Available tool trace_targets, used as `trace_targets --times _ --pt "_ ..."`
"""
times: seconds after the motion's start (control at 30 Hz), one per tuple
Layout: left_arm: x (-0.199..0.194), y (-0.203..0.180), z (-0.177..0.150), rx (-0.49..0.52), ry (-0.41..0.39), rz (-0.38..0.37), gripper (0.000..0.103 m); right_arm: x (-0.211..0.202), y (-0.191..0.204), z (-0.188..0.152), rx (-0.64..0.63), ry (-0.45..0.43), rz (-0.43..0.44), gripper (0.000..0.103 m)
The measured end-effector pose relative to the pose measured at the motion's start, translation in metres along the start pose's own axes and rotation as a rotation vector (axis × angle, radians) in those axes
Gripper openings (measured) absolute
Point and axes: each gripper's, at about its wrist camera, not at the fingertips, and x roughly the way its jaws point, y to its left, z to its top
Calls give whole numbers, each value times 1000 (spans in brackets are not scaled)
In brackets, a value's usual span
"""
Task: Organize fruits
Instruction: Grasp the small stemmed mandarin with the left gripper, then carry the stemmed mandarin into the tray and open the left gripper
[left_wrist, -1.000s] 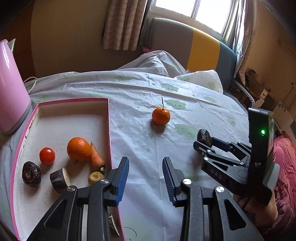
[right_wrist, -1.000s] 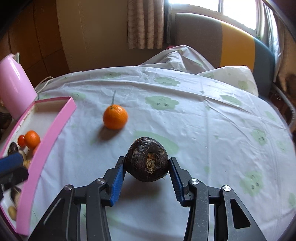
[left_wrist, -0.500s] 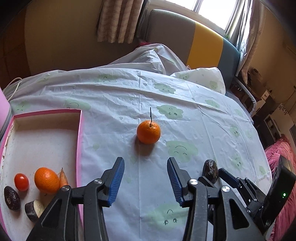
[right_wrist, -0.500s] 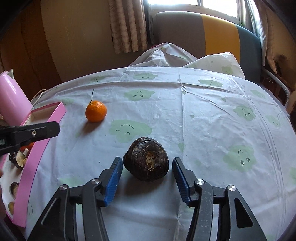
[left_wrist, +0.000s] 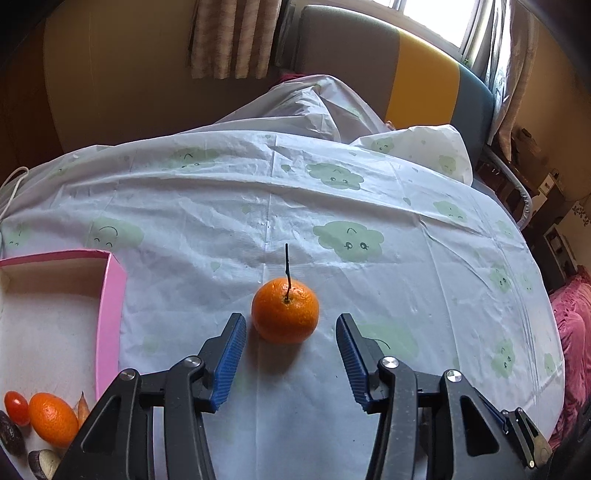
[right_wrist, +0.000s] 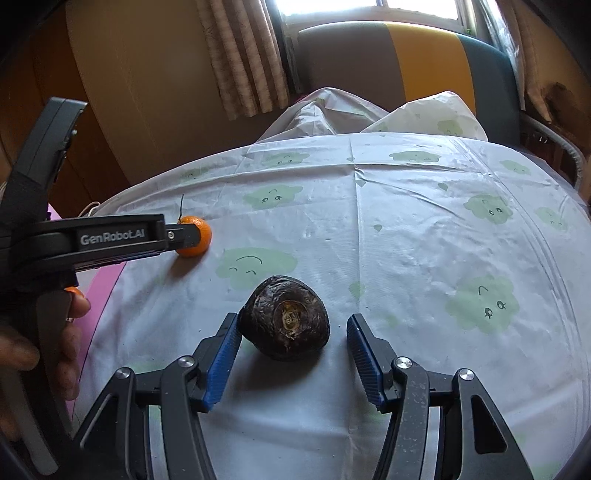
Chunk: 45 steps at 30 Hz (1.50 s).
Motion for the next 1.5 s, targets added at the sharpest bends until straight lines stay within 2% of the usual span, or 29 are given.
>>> trace_targets --times 0.2,0.27,0.3,0.4,0.53,0.57,0.67,0.9,1.03,1.3,1.5 --pt "15 4 4 -13 -5 9 52 0 -1 -1 6 -4 2 60" --pt "19 4 3 -5 1 3 42 0 -1 -1 7 -5 2 60" --pt "18 4 2 -7 -6 -4 41 0 -1 -1 8 -5 2 60" --pt "13 4 -2 7 -10 -19 39 0 -2 0 13 -7 3 60" --pt "6 4 -13 37 -5 -1 39 0 -1 0 11 -4 -2 60" --pt "3 4 -16 43 -1 0 39 0 -1 1 12 0 -1 60" --pt "-6 2 -25 71 -10 15 38 0 2 1 -4 -1 7 49" --pt "-34 -6 -52 112 -25 14 38 -1 6 1 -24 5 -15 48" --pt "-46 -7 -74 115 -7 17 38 -6 10 -3 -50 10 -48 48" --pt "-68 -9 -120 148 -67 31 39 -19 14 -21 -103 -1 -118 48" --pt "-66 -11 -132 154 -112 43 39 -20 12 -24 -91 -18 -113 48"
